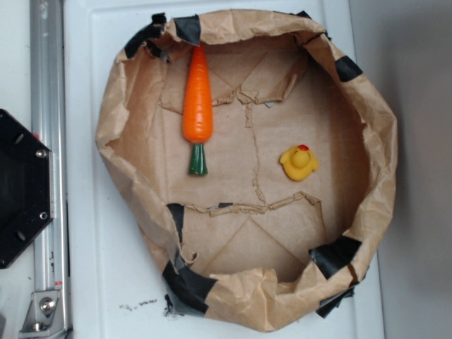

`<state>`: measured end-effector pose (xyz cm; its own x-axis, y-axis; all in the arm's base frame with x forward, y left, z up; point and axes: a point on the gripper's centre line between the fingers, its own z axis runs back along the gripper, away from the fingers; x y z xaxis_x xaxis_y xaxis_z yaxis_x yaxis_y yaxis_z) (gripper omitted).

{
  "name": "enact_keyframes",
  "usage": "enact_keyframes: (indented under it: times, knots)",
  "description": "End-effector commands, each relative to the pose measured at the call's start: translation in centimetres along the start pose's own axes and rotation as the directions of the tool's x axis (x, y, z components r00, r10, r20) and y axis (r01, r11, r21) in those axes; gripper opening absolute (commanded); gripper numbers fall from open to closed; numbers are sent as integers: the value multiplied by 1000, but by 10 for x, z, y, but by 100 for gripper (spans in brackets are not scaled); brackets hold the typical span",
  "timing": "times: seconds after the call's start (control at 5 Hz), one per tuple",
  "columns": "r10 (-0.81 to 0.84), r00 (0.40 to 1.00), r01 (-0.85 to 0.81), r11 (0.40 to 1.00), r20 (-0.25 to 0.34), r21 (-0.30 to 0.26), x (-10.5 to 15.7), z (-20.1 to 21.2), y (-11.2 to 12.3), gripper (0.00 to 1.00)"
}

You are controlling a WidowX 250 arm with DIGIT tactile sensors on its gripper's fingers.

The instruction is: Grab the yellow duck.

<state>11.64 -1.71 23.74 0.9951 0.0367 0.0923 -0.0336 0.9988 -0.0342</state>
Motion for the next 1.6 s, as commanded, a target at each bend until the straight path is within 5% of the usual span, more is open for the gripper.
enact_keyframes:
  times: [0.0,0.2,0.4,0.6,0.8,1.4]
  knots:
    - [0,1000,0,1000,0,0,0,0,0,100]
    - [-73,996,76,996,58,-49,48,-26,14,100]
    - [-26,988,24,1000,154,12,97,-44,20,100]
    - [-58,986,51,998,158,47,144,-82,13,100]
    - [-4,998,-3,996,69,90,167,-106,12,100]
    - [-4,998,-3,996,69,90,167,-106,12,100]
